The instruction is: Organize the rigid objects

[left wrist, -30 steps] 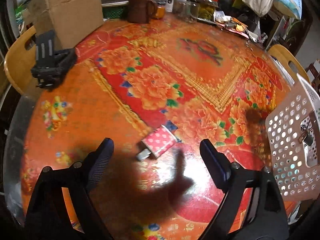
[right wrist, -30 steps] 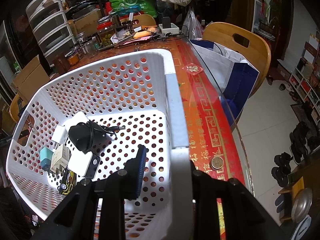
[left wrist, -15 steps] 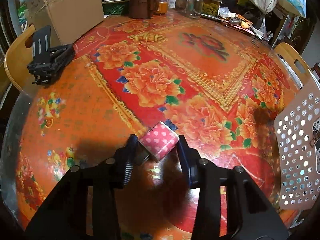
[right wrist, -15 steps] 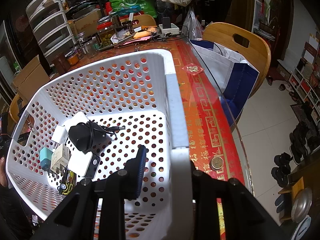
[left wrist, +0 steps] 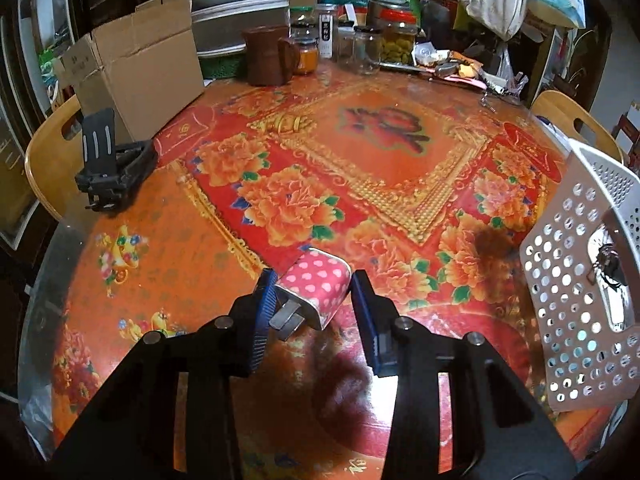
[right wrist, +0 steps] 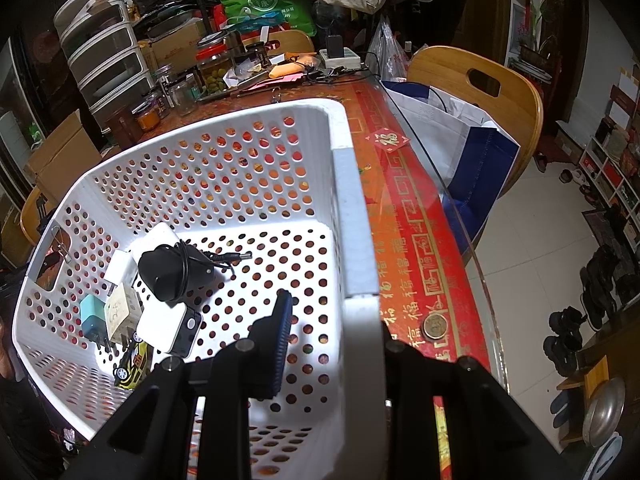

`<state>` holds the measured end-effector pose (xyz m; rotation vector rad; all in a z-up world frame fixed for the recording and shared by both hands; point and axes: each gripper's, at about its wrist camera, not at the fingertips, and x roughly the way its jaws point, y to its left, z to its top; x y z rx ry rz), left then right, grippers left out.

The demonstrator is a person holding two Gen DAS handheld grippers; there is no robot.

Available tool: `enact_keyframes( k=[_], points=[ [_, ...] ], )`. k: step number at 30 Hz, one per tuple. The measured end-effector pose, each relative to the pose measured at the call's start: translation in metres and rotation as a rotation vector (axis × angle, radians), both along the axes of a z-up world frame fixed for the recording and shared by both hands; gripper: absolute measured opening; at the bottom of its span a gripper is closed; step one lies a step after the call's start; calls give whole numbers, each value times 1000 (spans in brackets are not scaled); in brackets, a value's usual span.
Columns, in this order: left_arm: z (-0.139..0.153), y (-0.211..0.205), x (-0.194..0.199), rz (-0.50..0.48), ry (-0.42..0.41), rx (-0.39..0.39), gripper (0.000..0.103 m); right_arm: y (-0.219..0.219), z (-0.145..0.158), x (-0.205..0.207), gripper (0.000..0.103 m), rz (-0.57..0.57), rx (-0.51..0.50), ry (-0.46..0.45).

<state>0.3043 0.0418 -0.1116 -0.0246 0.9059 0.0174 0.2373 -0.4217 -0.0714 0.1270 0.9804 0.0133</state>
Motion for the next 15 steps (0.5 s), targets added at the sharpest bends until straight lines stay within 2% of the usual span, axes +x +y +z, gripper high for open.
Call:
enact_keyframes(
  k=[15],
  points=[
    [42,-8,-19,-19,-89,16,35,1,0,0,27,2,-2,-1]
  ],
)
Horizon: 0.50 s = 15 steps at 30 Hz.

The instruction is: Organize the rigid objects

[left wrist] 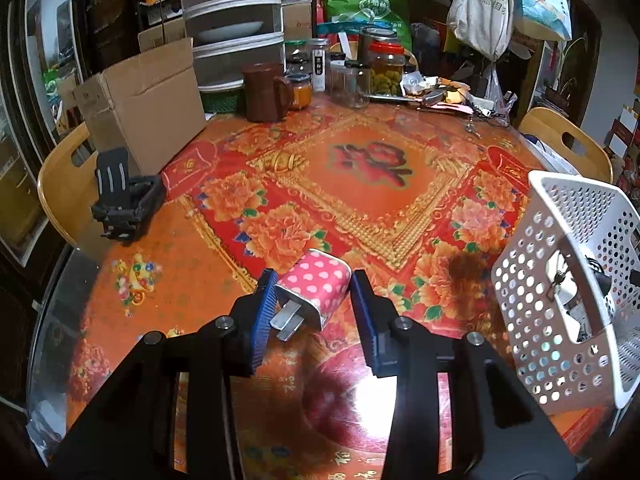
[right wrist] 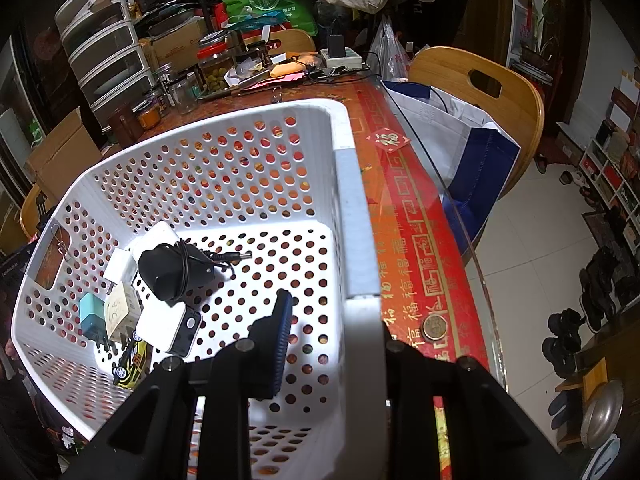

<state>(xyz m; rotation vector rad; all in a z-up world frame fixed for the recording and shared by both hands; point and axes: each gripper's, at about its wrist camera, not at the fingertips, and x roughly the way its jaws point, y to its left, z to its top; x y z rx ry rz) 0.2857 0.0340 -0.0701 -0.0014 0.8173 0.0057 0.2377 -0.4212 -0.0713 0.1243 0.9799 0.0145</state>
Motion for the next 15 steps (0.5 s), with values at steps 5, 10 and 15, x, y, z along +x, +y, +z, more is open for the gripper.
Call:
enact_keyframes(
  k=[5,10,15],
  points=[
    [19,-18,-3,-31,-31,24,35,0,0,0,27,-1,1,0],
    [33,-33,-5,-56,-48,36,35,0,0,0,27,-1,0,0],
    [50,-51,-6,-93,-64,42,35,1,0,0,27,0,1,0]
  ],
)
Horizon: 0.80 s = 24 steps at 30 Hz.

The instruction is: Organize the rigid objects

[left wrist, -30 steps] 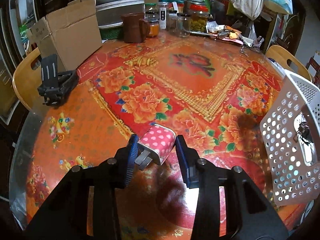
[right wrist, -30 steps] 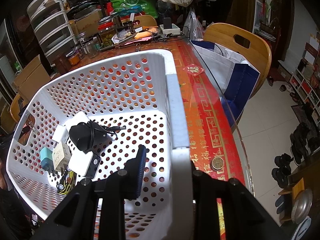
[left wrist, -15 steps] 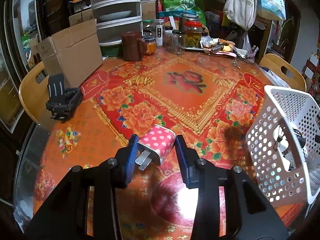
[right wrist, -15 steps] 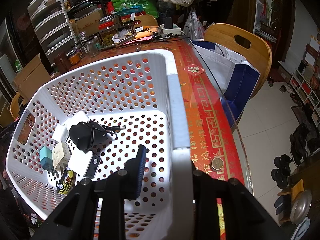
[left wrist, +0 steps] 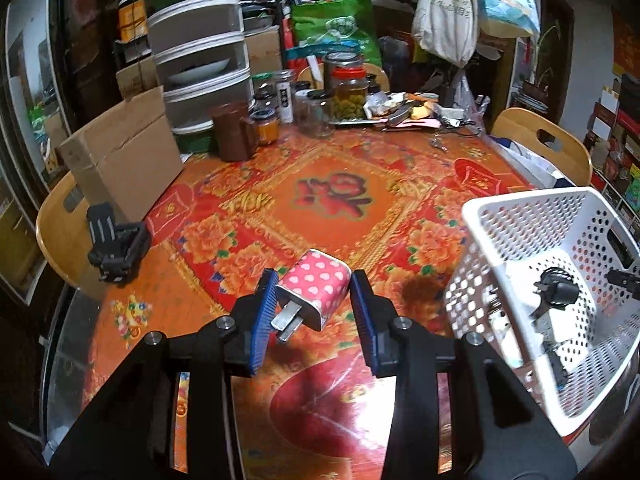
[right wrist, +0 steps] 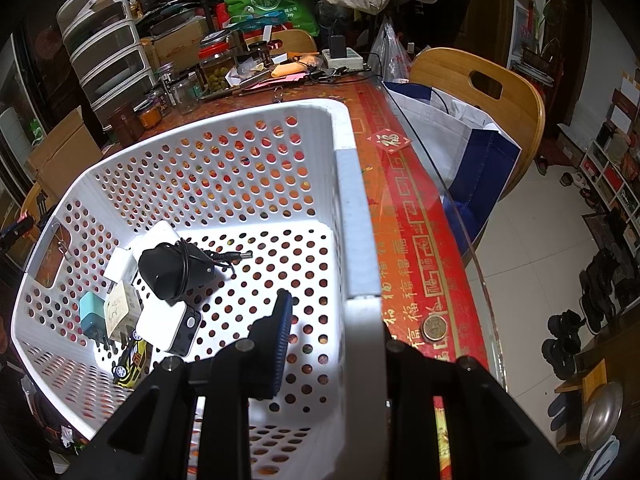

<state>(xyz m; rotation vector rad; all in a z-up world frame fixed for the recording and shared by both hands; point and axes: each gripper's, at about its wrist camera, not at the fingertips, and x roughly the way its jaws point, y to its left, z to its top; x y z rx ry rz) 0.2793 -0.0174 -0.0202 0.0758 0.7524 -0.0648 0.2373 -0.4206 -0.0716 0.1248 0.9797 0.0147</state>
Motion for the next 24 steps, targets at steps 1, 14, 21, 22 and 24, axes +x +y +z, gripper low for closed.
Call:
enact_keyframes(
  k=[1,14,21,22,24],
  points=[
    [4,-5,0,-9,-5,2,35,0,0,0,27,0,0,0],
    [53,-120,-10,-234,-52,60,28,0,0,0,27,2,1,-1],
    [43,-94,-6,-195,-19,-14,27,3,1,2,28,4,7,-7],
    [36,-81,-4,-175,-8,-25,30,4,1,2,28,6,8,-8],
    [16,-51,5,-117,37,-50,49,4,1,3,29,9,11,-9]
  ],
)
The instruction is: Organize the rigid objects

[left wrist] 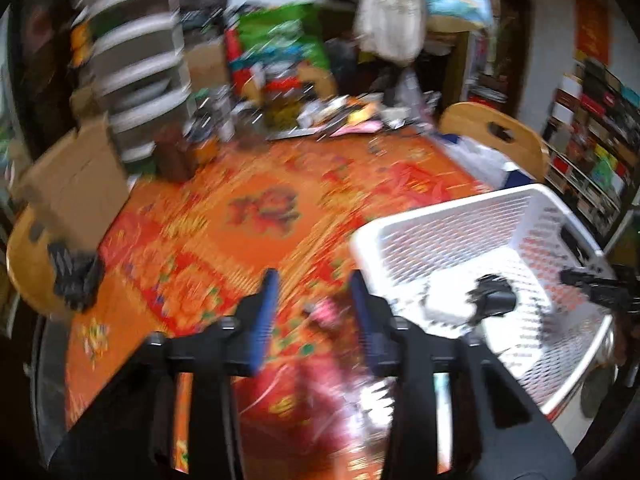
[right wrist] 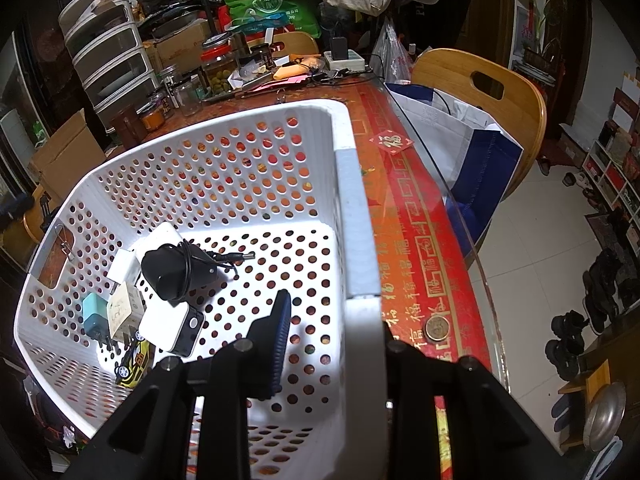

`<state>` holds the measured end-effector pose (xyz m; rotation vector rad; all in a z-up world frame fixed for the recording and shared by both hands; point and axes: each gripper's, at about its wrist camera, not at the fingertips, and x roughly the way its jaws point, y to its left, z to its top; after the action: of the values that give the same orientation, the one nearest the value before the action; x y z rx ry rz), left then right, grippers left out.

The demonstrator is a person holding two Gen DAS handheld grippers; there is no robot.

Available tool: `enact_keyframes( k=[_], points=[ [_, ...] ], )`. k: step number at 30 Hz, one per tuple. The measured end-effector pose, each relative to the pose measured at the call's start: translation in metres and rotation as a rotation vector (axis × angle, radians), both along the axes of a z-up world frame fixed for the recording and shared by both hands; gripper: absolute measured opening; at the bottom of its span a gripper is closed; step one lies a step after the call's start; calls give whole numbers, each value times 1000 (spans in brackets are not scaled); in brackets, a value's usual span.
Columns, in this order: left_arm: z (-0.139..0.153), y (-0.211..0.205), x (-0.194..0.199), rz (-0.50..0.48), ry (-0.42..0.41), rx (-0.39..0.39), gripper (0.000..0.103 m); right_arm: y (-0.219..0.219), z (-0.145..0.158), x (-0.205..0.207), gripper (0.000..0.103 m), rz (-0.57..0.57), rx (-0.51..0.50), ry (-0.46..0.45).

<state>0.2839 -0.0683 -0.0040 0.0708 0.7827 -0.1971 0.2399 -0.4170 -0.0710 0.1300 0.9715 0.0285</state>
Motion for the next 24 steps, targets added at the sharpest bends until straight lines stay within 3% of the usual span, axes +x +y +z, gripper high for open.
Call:
enact_keyframes(
  k=[1,2,6,9,15,20,24],
  points=[
    [-10,10,5,19,24,-11,66,0,0,1,29,2,-1,2],
    [-23,22,11,41,55,-27,74,0,0,1,29,1,-2,4],
    [-69,43,44,23,206,-118,74,0,-2,0,29,1,-6,8],
    [-91,35,62,-46,254,-136,74,0,-2,0,29,1,-6,7],
    [-121,17,83,-128,288,-114,76,0,-2,1,29,-4,-17,16],
    [-126,11,94,-120,270,-121,75,-1,-2,0,29,-2,-15,15],
    [-135,5,97,-112,286,-74,75,-2,-2,-1,29,3,-13,12]
  ],
)
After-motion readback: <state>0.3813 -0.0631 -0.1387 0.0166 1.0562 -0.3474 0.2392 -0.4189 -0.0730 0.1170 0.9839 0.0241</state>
